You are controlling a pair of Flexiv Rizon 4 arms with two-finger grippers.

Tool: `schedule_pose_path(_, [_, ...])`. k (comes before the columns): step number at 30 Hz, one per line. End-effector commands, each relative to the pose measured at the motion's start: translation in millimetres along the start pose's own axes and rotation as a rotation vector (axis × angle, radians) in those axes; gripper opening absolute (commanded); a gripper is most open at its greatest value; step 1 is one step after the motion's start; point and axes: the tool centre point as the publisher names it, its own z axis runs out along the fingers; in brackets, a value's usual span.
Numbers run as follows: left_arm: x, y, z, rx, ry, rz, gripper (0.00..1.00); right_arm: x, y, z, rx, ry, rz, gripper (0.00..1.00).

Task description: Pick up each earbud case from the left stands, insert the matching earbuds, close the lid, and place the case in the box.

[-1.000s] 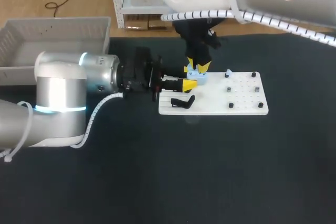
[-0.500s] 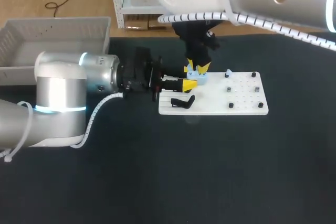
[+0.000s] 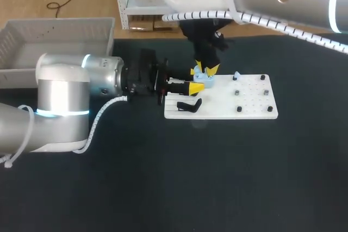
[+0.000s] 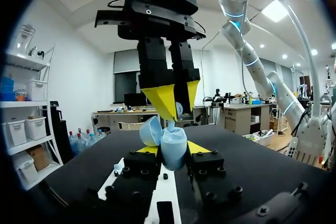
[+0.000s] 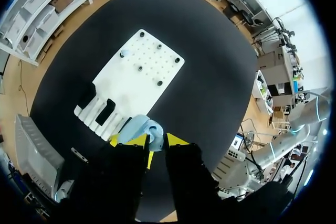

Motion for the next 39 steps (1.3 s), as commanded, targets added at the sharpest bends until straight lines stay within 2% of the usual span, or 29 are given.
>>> schedule_pose_path(1, [0.4,-0.8,0.9,-0.004,0.0,0.001,0.0,-2.2,1.3,1.8,0.007,0.001,0.004,0.0])
schedule_pose_path(12, [0.4,-0.8,0.9,-0.004,0.0,0.001,0.0,-3.8,3.8,7.9,0.03,0.007,0.013,0.0])
schedule_pose_path(13, [0.4,-0.8,0.9,-0.004,0.0,0.001,0.0,-3.6,4.0,8.3,0.031,0.011,0.013,0.04])
schedule_pose_path(14, [0.4,-0.8,0.9,-0.004,0.0,0.001,0.0,-3.6,4.1,8.4,0.031,0.012,0.013,0.31])
schedule_pose_path(15, [0.4,-0.8,0.9,-0.004,0.0,0.001,0.0,-2.9,3.8,8.3,0.031,0.013,0.013,0.49])
schedule_pose_path(16, [0.4,-0.8,0.9,-0.004,0.0,0.001,0.0,-2.1,2.9,7.2,0.03,0.014,0.014,0.9])
schedule_pose_path(17, [0.4,-0.8,0.9,-0.004,0.0,0.001,0.0,-1.0,1.4,5.3,0.022,0.014,0.013,1.0])
schedule_pose_path(24, [0.4,-0.8,0.9,-0.004,0.0,0.001,0.0,6.9,-22.3,-17.2,-0.099,0.023,-0.012,0.98])
schedule_pose_path(29, [0.4,-0.8,0.9,-0.004,0.0,0.001,0.0,-11.6,-40.7,-30.1,-0.244,0.097,-0.045,0.93])
schedule_pose_path(33, [-1.1,0.7,-9.5,-0.012,0.014,0.004,0.0,-26.4,-48.9,-36.7,-0.355,0.071,-0.105,0.96])
schedule_pose_path(34, [-0.8,0.6,-13.6,-0.019,0.02,0.003,0.0,-28.9,-49.9,-37.9,-0.38,0.041,-0.138,0.96])
schedule_pose_path(36, [-0.5,-0.2,-19.7,-0.027,0.027,0.0,0.0,-31.7,-50.1,-39.1,-0.4,0.002,-0.169,0.97])
schedule_pose_path(39, [-0.8,-1.3,-26.9,-0.032,0.035,0.0,0.0,-34.6,-47.9,-37.5,-0.418,-0.035,-0.219,0.93])
